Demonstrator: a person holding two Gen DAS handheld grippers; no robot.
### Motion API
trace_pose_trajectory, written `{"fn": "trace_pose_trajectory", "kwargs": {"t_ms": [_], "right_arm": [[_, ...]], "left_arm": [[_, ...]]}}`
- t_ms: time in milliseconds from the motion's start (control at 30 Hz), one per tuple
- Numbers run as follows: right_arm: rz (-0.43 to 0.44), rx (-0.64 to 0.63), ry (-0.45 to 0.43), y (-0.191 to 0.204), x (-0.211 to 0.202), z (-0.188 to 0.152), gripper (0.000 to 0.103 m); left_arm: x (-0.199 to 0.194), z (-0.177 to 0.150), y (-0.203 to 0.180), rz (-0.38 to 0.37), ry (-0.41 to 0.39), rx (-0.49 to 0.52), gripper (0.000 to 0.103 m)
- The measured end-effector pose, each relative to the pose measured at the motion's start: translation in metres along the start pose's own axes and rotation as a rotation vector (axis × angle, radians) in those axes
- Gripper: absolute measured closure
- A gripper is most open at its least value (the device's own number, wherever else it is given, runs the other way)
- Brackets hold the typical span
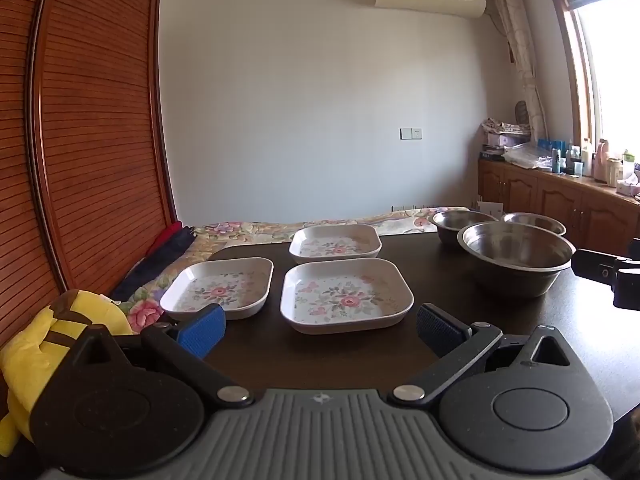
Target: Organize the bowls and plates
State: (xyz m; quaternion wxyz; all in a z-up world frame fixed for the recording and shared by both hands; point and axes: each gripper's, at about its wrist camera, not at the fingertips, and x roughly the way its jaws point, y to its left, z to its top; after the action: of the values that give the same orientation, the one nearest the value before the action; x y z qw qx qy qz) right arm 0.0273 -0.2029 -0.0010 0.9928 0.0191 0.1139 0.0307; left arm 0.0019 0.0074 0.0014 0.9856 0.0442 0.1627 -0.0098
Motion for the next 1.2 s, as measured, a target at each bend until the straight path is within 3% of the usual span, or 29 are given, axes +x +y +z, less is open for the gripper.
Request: {"fn": "trace_pose_trajectory", "kwargs": {"t_ms": [1200], "right_arm": [[-0.002,0.002,-0.005,-0.0048,-0.0014,-0.0031,0.000]], "left_arm": [[0.0038,-0.0064,-0.0037,0.017,0.011,0.009,0.000]]}}
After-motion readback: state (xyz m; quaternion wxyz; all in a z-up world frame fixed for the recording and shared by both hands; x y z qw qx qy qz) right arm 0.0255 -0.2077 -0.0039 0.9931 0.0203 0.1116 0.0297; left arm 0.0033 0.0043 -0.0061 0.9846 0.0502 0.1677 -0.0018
